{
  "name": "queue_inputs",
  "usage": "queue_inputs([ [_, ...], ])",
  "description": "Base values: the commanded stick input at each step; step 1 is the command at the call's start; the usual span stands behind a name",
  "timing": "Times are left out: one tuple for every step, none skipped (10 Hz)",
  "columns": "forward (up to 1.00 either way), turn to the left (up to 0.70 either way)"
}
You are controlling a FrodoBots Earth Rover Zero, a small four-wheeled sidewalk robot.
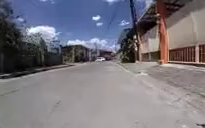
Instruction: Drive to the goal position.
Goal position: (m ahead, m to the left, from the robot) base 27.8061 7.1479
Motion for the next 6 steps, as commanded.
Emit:
queue_inputs([
  [1.00,0.00],
  [1.00,-0.40],
  [1.00,-0.40],
  [1.00,-0.40],
  [1.00,-0.40],
  [1.00,-0.40],
])
